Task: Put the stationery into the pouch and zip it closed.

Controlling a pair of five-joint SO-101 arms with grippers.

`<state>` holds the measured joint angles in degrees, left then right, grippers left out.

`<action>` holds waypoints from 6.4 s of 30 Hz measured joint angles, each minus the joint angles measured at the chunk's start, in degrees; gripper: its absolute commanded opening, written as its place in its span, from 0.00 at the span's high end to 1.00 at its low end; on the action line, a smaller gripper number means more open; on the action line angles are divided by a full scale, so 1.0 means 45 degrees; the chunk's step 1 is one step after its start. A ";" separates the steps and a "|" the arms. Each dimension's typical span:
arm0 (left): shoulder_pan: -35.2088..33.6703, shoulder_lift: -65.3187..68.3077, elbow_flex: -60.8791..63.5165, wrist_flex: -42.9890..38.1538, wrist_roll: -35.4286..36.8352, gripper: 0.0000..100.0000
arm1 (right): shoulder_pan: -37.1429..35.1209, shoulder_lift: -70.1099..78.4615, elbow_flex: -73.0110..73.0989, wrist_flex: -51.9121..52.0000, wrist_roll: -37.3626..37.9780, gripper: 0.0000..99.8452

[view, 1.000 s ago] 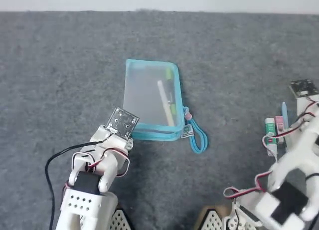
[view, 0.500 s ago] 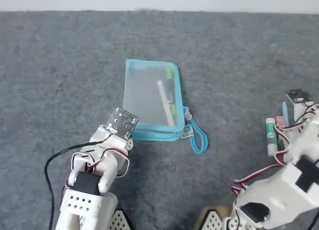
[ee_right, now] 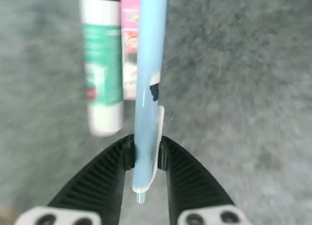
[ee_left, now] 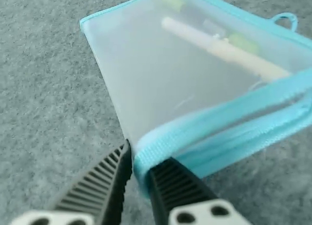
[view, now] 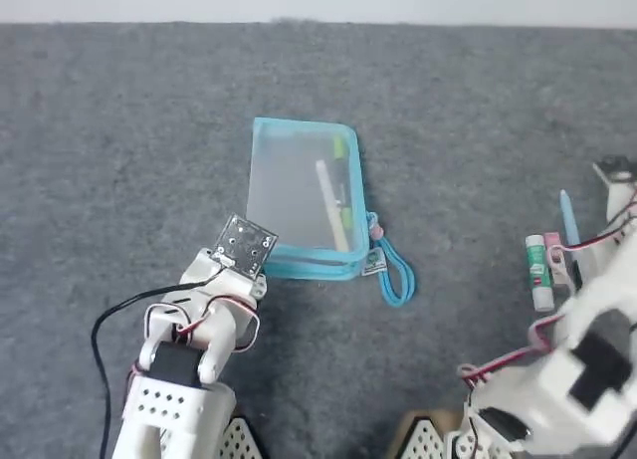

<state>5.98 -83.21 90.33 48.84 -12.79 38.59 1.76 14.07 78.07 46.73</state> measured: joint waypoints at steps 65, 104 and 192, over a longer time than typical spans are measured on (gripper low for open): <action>0.0137 0.0000 0.0313 -0.1602 0.1836 0.99 | -1.5238 0.3399 -0.7521 0.4884 -0.8772 0.99; 0.0195 0.0020 0.0352 -0.1641 0.1758 0.99 | -1.7602 -0.0117 -0.9651 0.4415 -0.7443 0.83; -0.1680 0.0000 -0.0410 0.0117 -0.1250 0.99 | -0.1309 0.3790 -0.1250 -0.3360 0.0391 0.83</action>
<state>-1.58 -83.21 88.48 49.36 -18.42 32.70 18.81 8.44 62.95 48.48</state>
